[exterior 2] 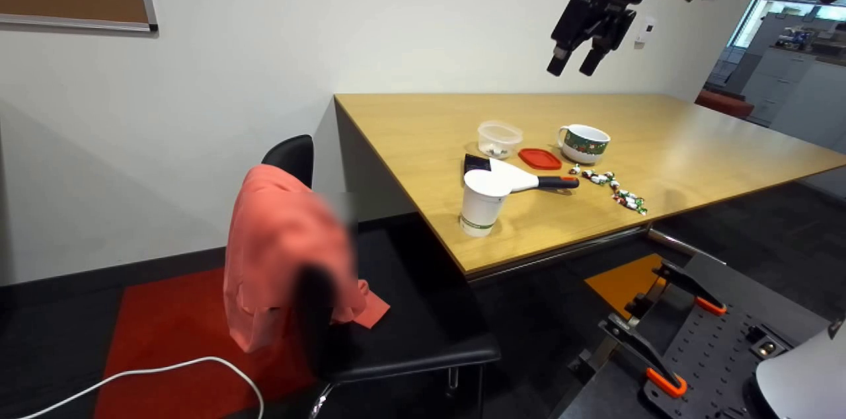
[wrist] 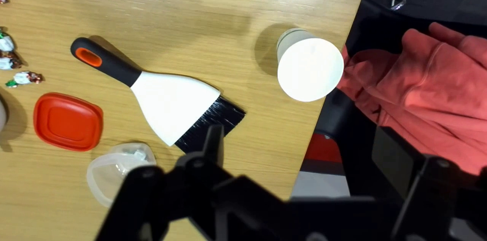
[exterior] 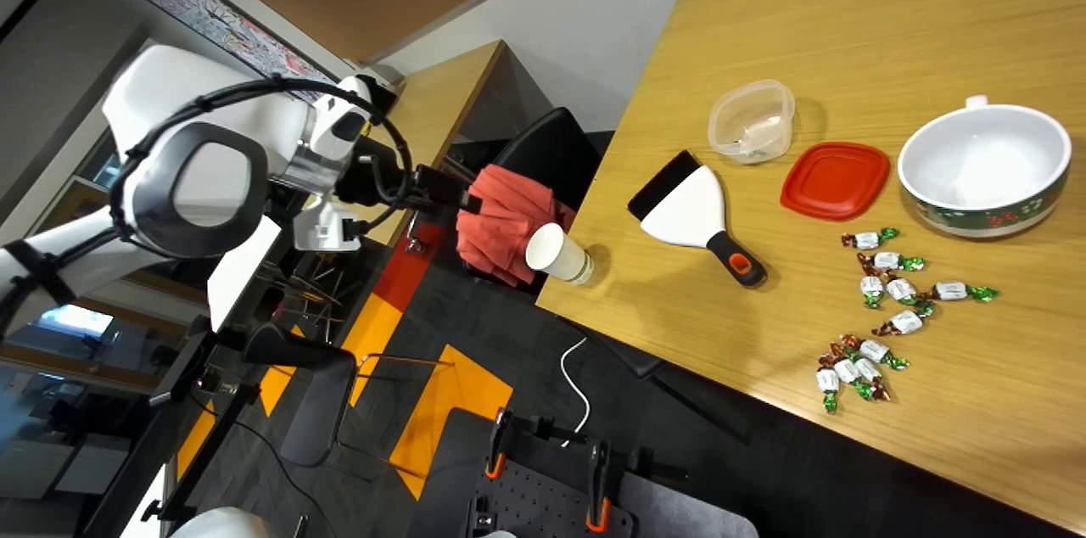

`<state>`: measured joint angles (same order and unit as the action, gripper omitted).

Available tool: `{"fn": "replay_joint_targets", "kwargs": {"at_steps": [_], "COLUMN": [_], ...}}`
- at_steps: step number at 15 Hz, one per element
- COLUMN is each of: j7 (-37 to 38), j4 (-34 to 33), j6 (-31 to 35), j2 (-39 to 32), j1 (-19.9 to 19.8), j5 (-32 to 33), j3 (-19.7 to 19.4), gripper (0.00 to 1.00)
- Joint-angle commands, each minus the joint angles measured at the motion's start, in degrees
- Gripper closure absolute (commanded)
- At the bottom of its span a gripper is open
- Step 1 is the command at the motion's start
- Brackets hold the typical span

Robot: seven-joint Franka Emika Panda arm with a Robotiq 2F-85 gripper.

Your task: Move the cup backwards

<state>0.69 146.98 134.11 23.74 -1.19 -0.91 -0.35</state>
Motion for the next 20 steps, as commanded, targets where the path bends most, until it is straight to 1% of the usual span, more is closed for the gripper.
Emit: {"fn": "replay_joint_targets", "kwargs": {"at_steps": [1,5,7,8,10,14,20], "j7": [2.8,3.0,2.0,1.2,1.1,1.1,4.1], "j4": [-0.9,-2.1,-3.1,-1.0,-1.3,-1.3,-4.6], "j6": [6.2,9.6,9.0,8.6,8.7,8.7,11.8], "j2": [-9.8,-19.6,-23.4,-19.7,-21.6,-20.9,-28.0], "j1": [-0.6,-0.1,0.3,0.2,0.3,0.3,1.1], "j5": [1.0,1.6,1.0,0.2,0.2,0.2,-1.7], "j3": [0.7,0.5,0.2,-0.1,-0.1,-0.1,0.5], "gripper": [0.00,0.00,0.00,0.00,0.00,0.00,0.00]}}
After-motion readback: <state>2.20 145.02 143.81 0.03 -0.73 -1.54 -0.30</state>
